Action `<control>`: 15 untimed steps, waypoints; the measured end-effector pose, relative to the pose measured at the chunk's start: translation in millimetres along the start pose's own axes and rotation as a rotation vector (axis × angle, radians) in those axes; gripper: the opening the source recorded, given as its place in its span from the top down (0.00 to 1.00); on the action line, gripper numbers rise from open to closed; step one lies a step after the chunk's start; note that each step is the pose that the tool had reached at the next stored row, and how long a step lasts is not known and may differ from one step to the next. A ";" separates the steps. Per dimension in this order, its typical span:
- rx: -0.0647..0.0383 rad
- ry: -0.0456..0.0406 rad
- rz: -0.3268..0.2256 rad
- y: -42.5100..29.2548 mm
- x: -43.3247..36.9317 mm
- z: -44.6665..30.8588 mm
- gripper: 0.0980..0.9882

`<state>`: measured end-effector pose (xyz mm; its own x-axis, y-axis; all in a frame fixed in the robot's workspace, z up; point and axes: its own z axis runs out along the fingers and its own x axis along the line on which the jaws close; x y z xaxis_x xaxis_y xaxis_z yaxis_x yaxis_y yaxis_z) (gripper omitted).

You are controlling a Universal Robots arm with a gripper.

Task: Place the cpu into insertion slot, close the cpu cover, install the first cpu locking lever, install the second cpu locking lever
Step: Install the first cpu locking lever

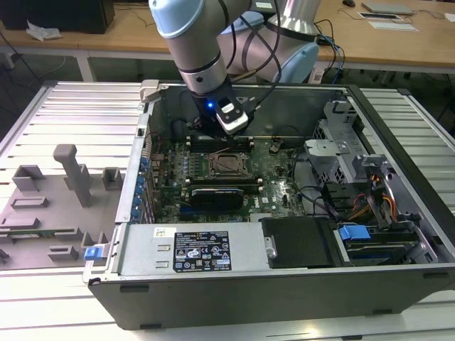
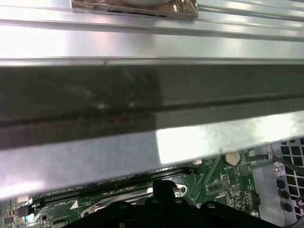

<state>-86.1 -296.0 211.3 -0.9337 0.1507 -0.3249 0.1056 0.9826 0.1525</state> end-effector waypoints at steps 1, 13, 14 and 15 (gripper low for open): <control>-0.002 -0.0003 0.002 0.3 0.1 0.2 0.99; 0.015 -0.0156 0.099 2.7 2.7 6.6 0.99; 0.016 -0.0162 0.103 2.9 2.9 6.9 0.99; 0.018 -0.0172 0.109 3.2 3.1 7.4 0.99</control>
<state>-86.1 -291.6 203.8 -0.9104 0.2581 -0.3233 0.2121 0.9622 0.1710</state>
